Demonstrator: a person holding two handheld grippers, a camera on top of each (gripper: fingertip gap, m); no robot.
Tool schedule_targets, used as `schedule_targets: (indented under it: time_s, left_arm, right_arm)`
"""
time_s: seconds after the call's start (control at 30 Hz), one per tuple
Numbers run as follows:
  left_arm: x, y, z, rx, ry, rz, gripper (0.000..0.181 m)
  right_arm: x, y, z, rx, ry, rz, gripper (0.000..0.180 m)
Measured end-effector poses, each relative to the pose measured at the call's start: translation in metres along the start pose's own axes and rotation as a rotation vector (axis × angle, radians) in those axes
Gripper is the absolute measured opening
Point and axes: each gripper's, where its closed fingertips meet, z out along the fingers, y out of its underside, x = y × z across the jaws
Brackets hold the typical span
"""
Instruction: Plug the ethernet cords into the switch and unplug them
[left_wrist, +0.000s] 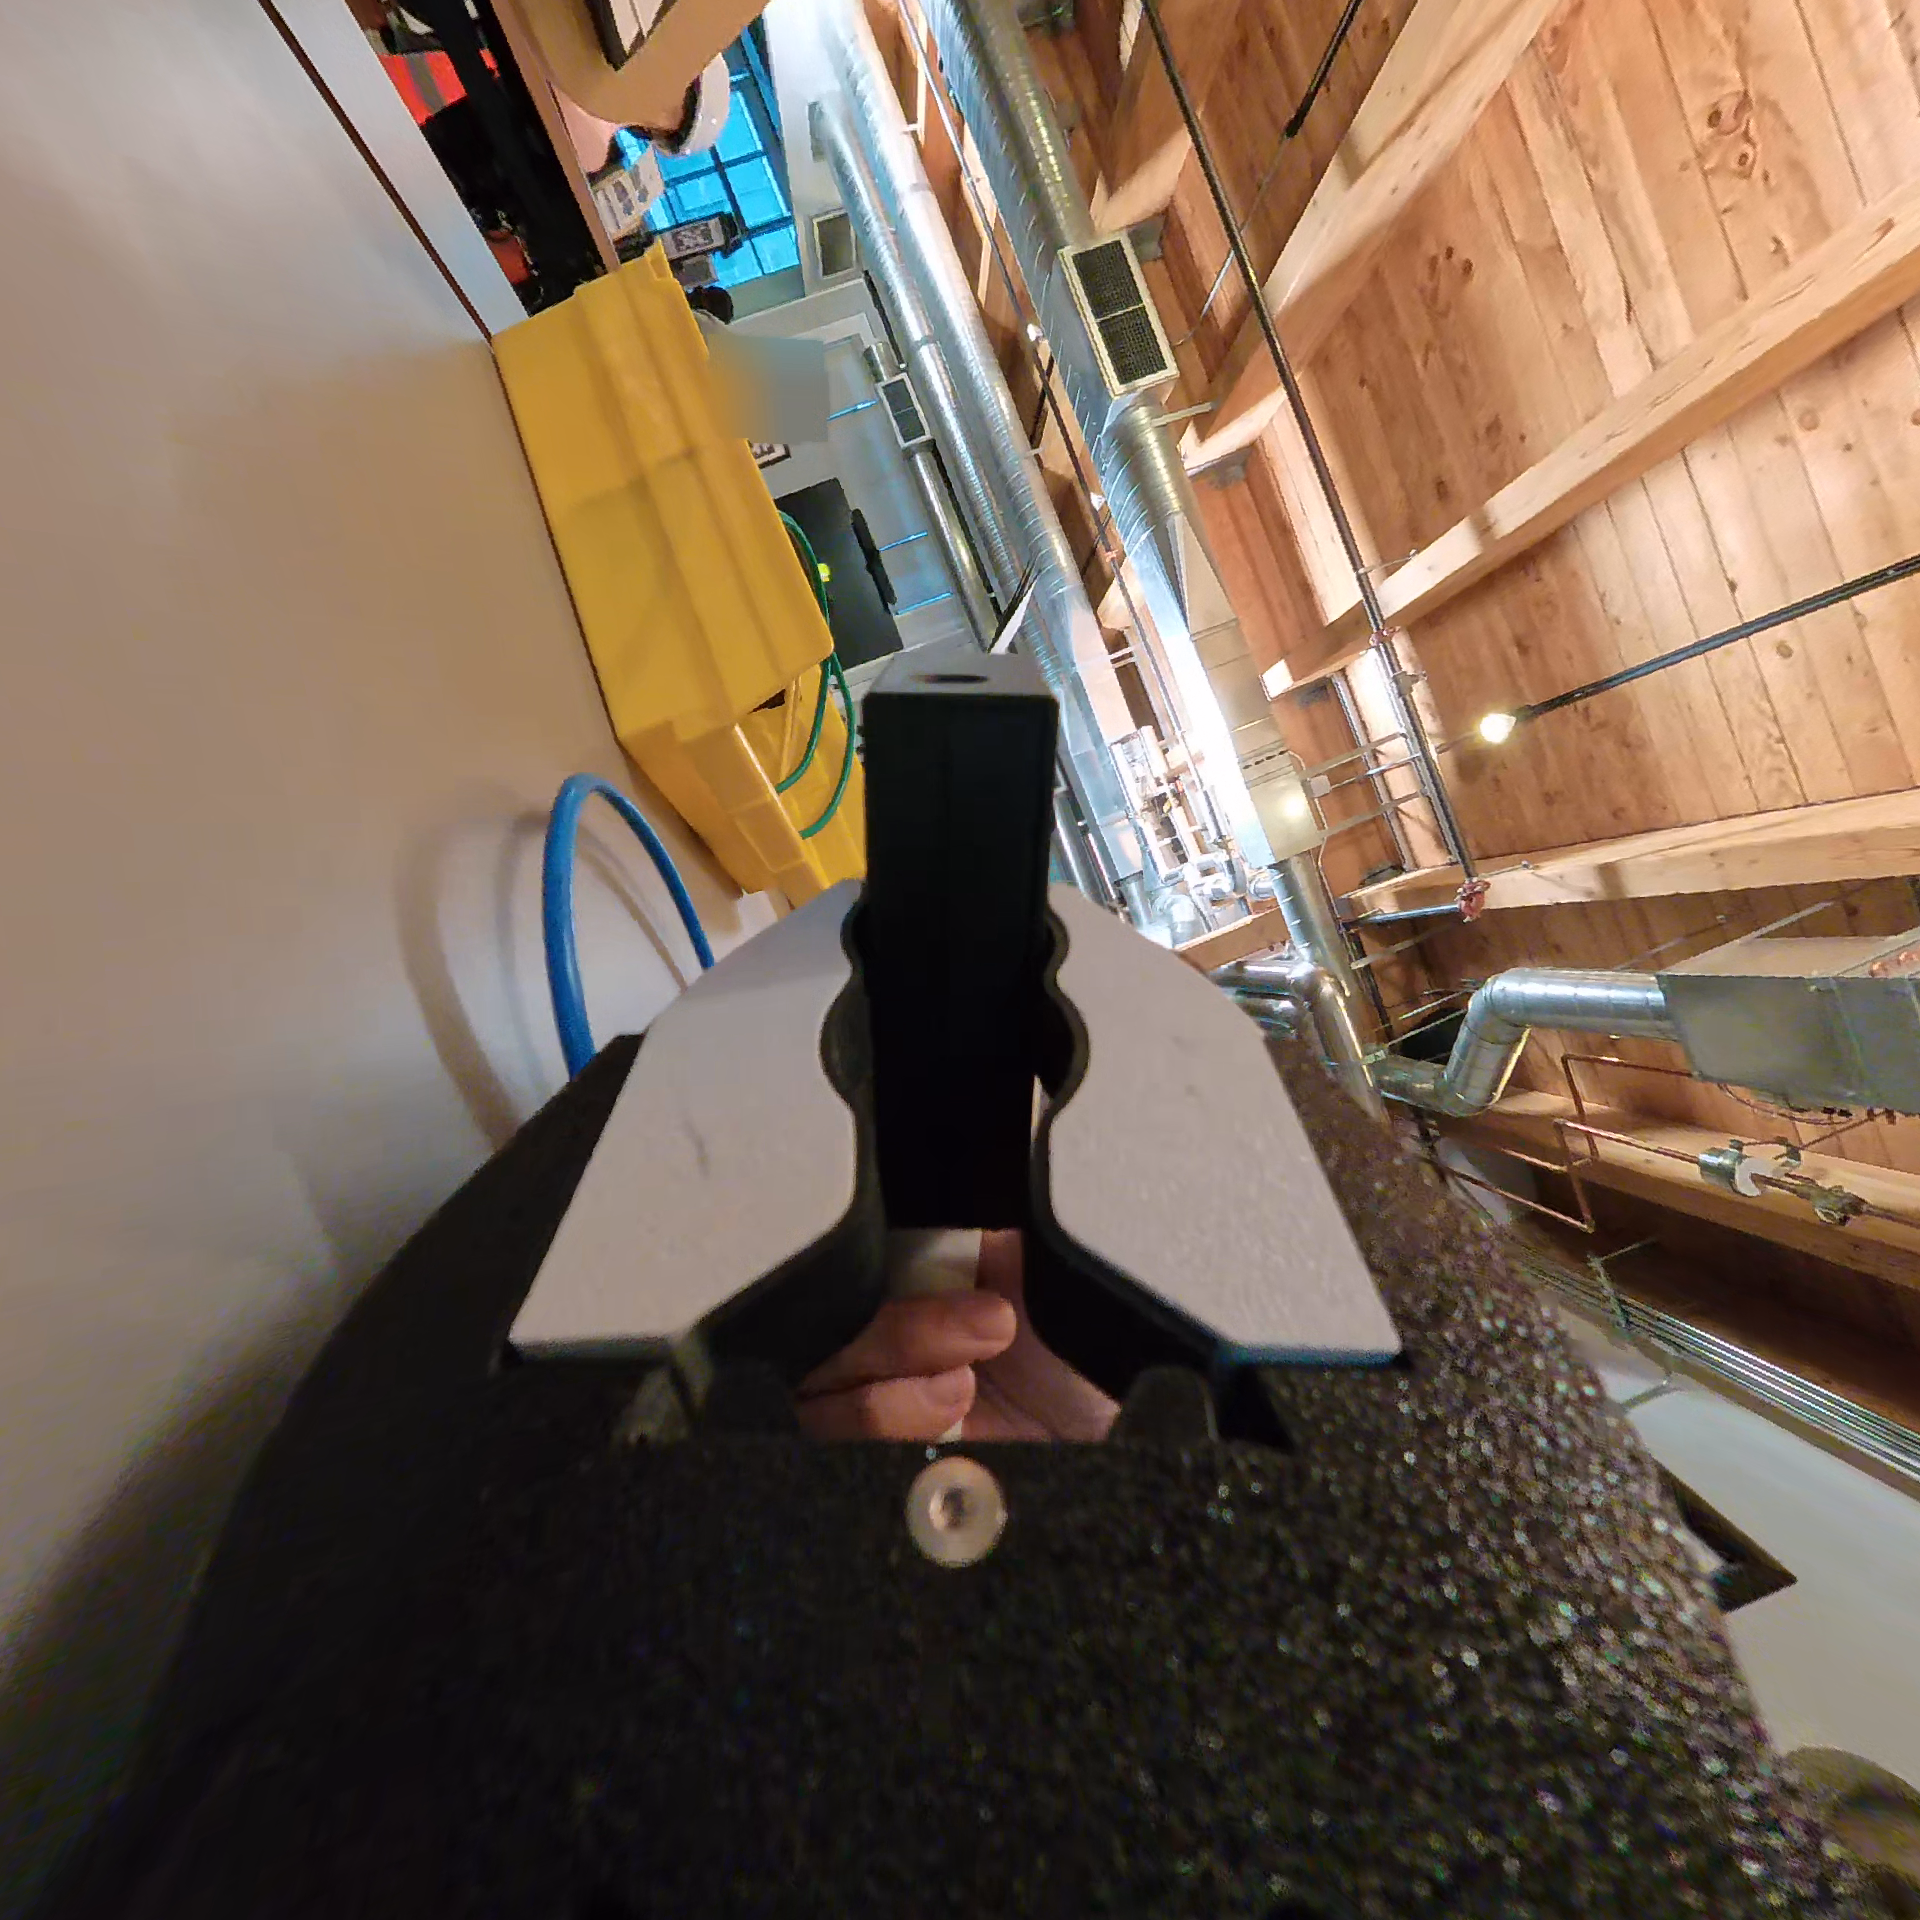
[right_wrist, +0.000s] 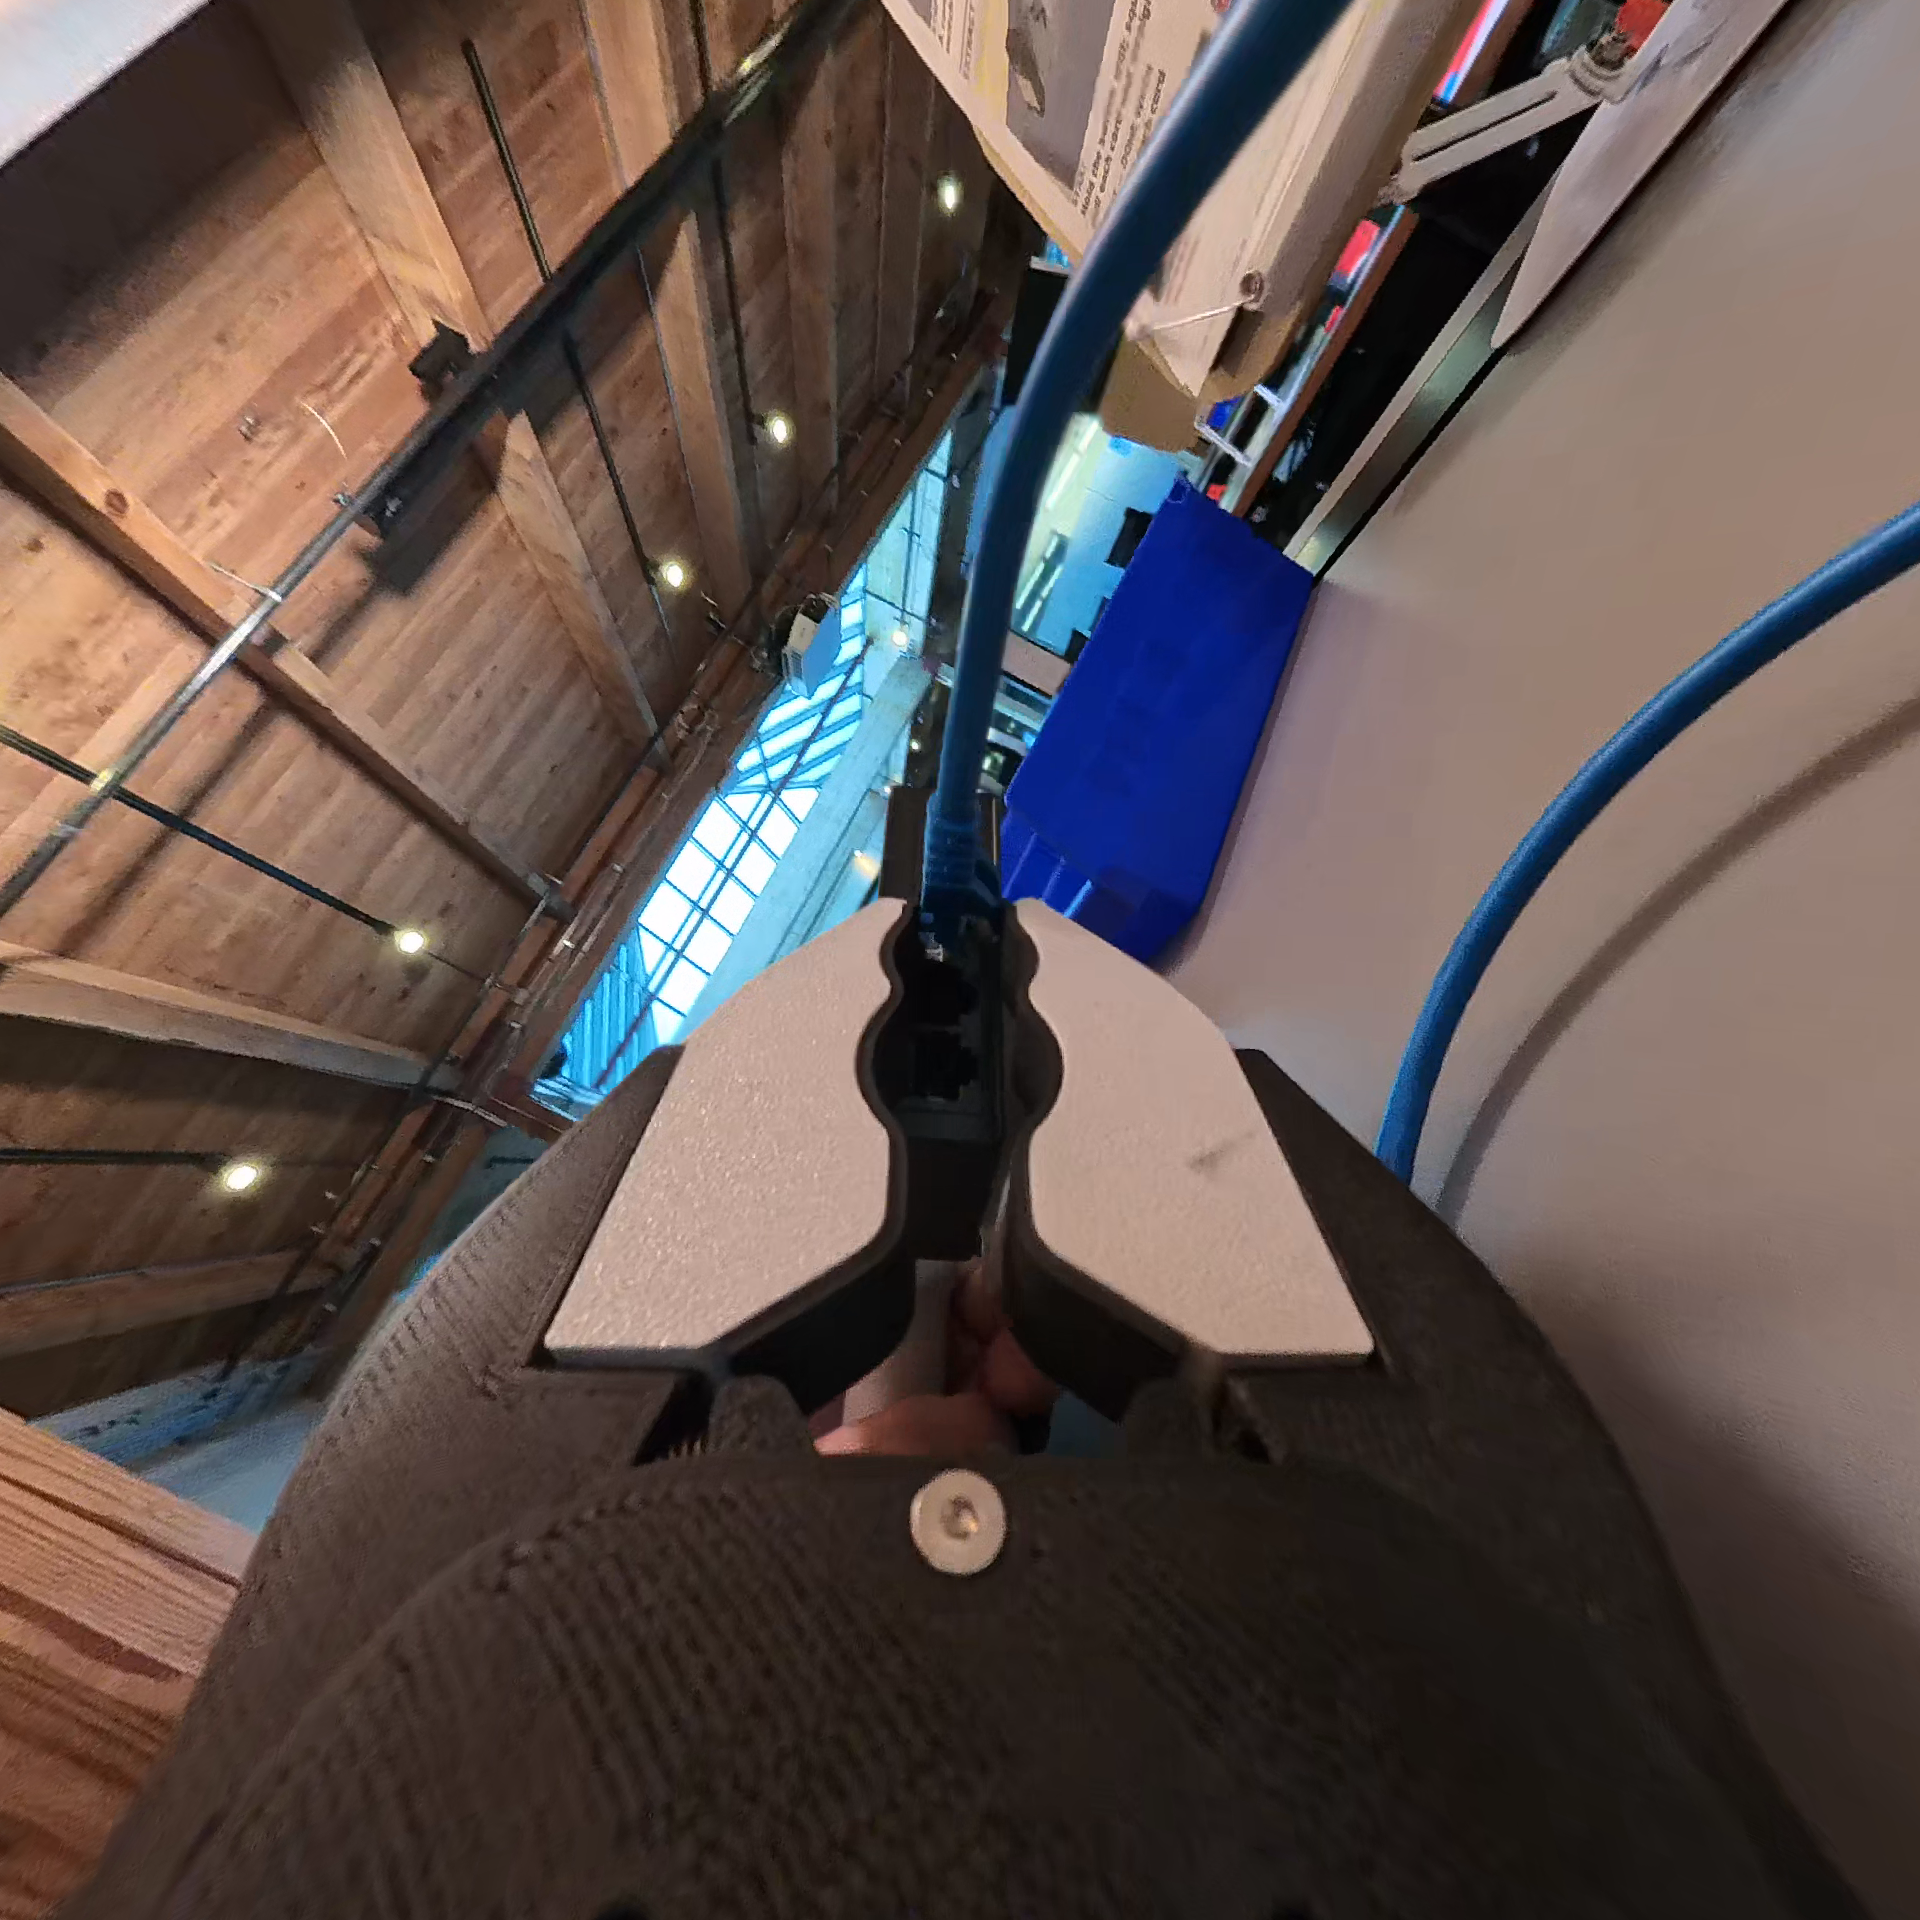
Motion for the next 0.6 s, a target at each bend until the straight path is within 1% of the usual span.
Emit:
schedule_targets:
  time_s: [0.1, 0.2, 0.3, 0.6]
  left_arm:
    - [-0.0011, 0.0012, 0.0003, -0.007, -0.012, 0.017, 0.027]
    - [0.0001, 0.0017, 0.0006, -0.008, -0.003, 0.020, 0.027]
    - [-0.0013, 0.0028, 0.0007, -0.013, -0.014, 0.047, 0.027]
    - [-0.0045, 0.0014, -0.0004, -0.014, -0.031, 0.105, 0.027]
  right_arm:
    - [0.0014, -0.0005, -0.0002, 0.018, -0.018, 0.035, 0.014]
    - [-0.0002, -0.0010, -0.0005, 0.028, -0.016, -0.001, 0.014]
    - [0.0015, -0.0012, -0.0010, 0.033, -0.020, 0.035, 0.014]
    - [0.0055, 0.0001, 0.0002, 0.031, 0.006, 0.067, 0.014]
